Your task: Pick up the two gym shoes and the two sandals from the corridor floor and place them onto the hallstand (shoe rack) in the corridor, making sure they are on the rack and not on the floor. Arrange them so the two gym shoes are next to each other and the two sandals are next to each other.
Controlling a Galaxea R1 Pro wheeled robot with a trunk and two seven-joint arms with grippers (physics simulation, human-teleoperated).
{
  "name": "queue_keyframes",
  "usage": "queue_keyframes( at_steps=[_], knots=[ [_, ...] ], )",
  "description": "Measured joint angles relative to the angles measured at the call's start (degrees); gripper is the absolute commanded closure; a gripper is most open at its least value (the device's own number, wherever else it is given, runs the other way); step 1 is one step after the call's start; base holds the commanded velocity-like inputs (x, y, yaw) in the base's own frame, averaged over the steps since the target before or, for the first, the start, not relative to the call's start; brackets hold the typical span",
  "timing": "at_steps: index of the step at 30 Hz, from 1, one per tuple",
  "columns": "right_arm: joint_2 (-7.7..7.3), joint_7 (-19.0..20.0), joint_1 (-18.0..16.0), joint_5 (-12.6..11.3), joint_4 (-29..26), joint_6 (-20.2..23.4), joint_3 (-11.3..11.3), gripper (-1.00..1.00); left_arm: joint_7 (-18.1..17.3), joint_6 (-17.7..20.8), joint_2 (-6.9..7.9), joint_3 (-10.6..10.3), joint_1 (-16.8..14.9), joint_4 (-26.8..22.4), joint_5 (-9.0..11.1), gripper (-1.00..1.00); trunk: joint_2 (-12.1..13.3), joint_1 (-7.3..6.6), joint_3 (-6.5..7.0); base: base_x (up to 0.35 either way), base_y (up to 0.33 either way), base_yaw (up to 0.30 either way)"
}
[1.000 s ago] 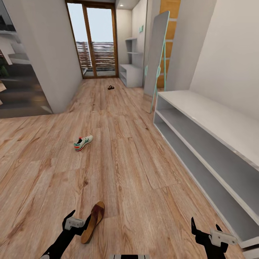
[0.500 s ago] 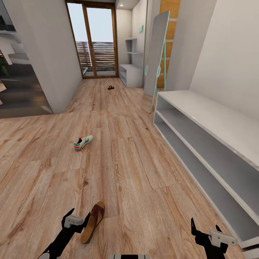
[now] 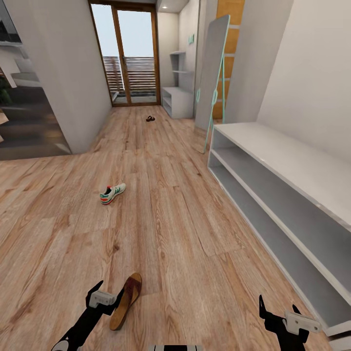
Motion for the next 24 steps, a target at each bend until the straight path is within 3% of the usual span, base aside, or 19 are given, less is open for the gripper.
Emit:
queue_keyframes(
  at_steps=[9, 24],
  knots=[
    [0.00, 0.06, 0.05, 0.00, -0.30, 0.00, -0.01, -1.00, 0.17, 0.08, -0.22, -0.40, 0.00, 0.58, -0.06, -1.00, 0.00, 0.00, 0.00, 0.000, 0.000, 0.000],
    [0.00, 0.23, 0.08, 0.00, -0.53, 0.00, 0.05, -1.00, 0.28, 0.07, -2.40, -0.58, -1.01, 1.17, -0.20, -1.00, 0.00, 0.00, 0.00, 0.000, 0.000, 0.000]
  ],
)
